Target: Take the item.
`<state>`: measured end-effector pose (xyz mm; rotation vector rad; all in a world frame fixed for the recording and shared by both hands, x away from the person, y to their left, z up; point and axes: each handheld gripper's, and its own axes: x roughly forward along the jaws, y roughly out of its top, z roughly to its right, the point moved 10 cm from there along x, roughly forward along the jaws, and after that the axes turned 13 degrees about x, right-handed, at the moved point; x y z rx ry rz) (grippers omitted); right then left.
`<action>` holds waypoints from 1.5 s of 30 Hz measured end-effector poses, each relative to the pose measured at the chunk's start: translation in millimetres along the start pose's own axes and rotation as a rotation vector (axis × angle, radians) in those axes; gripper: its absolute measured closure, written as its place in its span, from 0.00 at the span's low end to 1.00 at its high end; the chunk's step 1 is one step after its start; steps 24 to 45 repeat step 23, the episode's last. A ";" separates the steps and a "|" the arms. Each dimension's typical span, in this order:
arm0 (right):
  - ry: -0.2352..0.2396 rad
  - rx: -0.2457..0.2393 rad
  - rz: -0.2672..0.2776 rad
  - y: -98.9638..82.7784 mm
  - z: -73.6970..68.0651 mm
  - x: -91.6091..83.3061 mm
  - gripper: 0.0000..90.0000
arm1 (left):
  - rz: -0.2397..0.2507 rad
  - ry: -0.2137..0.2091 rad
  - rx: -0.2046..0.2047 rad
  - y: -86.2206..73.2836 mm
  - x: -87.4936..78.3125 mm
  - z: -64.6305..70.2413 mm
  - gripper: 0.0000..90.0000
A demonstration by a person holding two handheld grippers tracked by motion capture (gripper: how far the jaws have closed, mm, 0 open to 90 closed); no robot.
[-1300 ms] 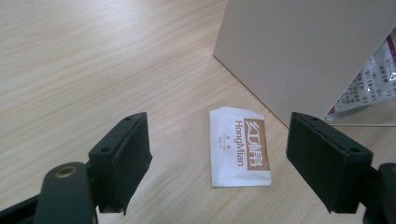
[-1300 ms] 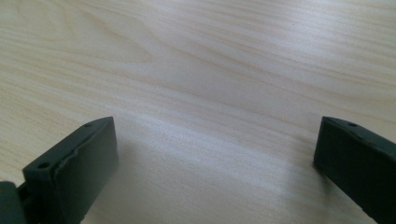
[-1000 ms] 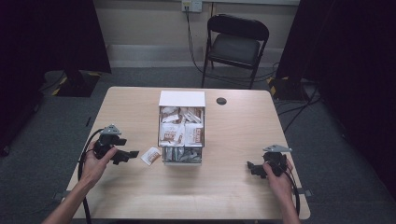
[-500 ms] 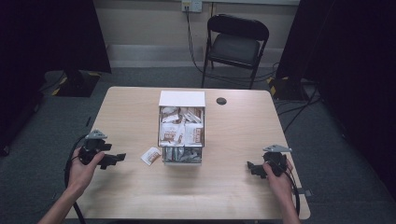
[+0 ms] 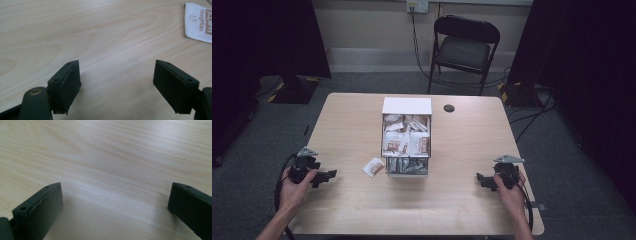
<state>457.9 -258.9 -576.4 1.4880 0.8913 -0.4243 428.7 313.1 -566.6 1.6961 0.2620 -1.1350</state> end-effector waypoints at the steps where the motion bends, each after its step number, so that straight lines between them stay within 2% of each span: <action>1: 0.000 0.000 0.000 0.0 0.0 0.0 0.00 | -0.015 0.010 0.003 -2.6 2.7 -0.3 0.24; 3: 0.000 0.000 0.000 0.0 0.0 0.0 0.00 | -0.030 0.029 0.038 -5.0 6.0 -1.8 0.24; 4: 0.000 0.000 0.000 0.0 0.0 0.0 0.00 | -0.034 0.055 0.058 -5.3 7.7 -3.6 0.23; 7: 0.000 0.000 0.000 0.0 0.0 0.0 0.00 | 0.008 0.095 0.029 -3.3 11.7 -5.7 0.20; 10: 0.000 0.000 0.000 0.0 0.0 0.0 0.00 | 0.050 0.110 0.030 -3.4 14.2 -5.2 0.14; 15: 0.000 0.000 0.000 0.0 0.0 0.0 0.00 | 0.115 0.124 0.029 -4.5 15.3 -5.4 0.12; 23: 0.000 -0.001 0.000 0.0 0.1 0.0 0.00 | 0.104 0.158 -0.006 -5.7 14.9 -5.3 0.09; 45: 0.000 -0.001 0.000 0.0 0.1 0.0 0.00 | 0.104 0.158 -0.006 -5.7 14.9 -5.3 0.09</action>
